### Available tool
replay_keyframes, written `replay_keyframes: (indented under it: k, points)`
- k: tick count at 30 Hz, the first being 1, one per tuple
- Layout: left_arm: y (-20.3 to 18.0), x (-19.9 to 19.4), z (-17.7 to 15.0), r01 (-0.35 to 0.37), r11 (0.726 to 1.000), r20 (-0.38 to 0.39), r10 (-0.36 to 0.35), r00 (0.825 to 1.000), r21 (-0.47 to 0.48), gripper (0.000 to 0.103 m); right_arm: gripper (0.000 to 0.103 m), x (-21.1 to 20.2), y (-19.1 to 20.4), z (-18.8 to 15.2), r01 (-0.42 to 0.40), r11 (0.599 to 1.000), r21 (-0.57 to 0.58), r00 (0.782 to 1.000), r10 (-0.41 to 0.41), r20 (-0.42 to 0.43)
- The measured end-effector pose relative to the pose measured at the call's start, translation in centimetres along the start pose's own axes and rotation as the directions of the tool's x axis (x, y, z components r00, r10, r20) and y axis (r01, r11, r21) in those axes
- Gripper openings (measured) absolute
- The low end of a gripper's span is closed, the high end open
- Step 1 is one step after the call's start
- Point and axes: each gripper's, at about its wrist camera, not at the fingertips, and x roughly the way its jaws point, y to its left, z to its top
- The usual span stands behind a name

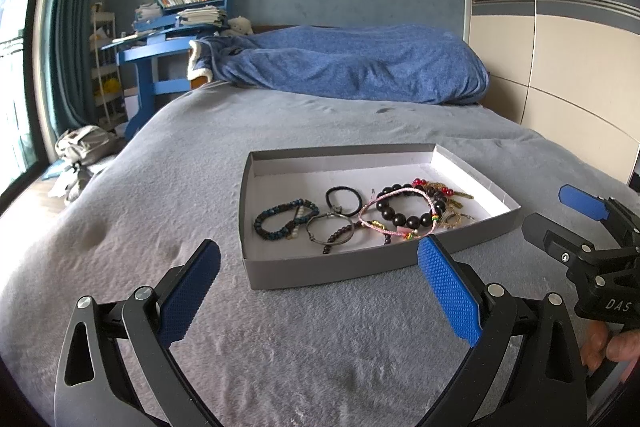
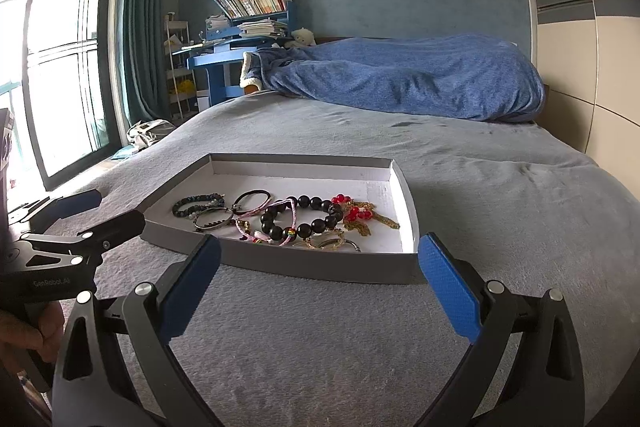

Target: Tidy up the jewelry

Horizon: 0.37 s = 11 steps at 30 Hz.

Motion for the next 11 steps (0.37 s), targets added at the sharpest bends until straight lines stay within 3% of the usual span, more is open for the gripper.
replay_keyframes:
  k: [11]
  points:
    - [-0.01, -0.05, 0.01, 0.001, 1.000, 0.002, -0.001, 1.000, 0.001, 0.098, 0.097, -0.02, 0.03, 0.01, 0.000, 1.000, 0.000, 1.000, 0.000, -0.001]
